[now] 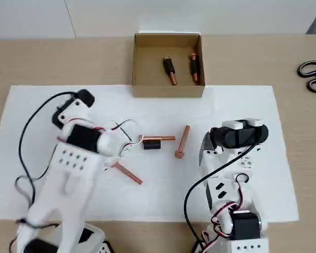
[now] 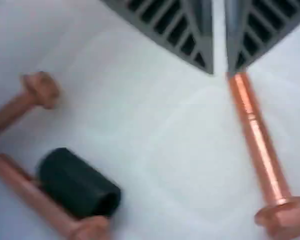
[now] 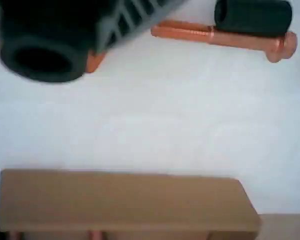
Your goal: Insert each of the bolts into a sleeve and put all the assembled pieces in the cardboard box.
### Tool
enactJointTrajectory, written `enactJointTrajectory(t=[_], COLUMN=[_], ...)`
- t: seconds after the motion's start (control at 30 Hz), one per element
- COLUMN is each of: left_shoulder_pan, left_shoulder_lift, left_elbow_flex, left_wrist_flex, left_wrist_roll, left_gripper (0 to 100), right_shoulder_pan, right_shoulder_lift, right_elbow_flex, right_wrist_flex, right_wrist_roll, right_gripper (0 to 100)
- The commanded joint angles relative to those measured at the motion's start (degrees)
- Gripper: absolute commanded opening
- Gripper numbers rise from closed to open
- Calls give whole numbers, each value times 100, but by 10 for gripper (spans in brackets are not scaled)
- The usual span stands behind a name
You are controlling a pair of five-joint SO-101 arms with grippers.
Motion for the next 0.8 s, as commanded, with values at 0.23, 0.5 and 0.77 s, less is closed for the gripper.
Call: enactJointTrajectory(t=[0.23,0.5,0.77], left_shoulder_pan=[-9,-510,-387], left_shoulder_lift=[993,1793,1934], left_elbow_flex=[-286,-286,-277], left_wrist_flex=[-185,-475,-44], left_wrist_roll=[26,26,18], left_gripper=[8,8,182], right_shoulder_pan=[40,40,40], right_shoulder_lift=[-110,-110,-110], right_elbow_flex=[273,281,281], right_wrist_flex=[-84,-84,-84], right_wrist_roll=[0,0,0], right_gripper=[4,4,4])
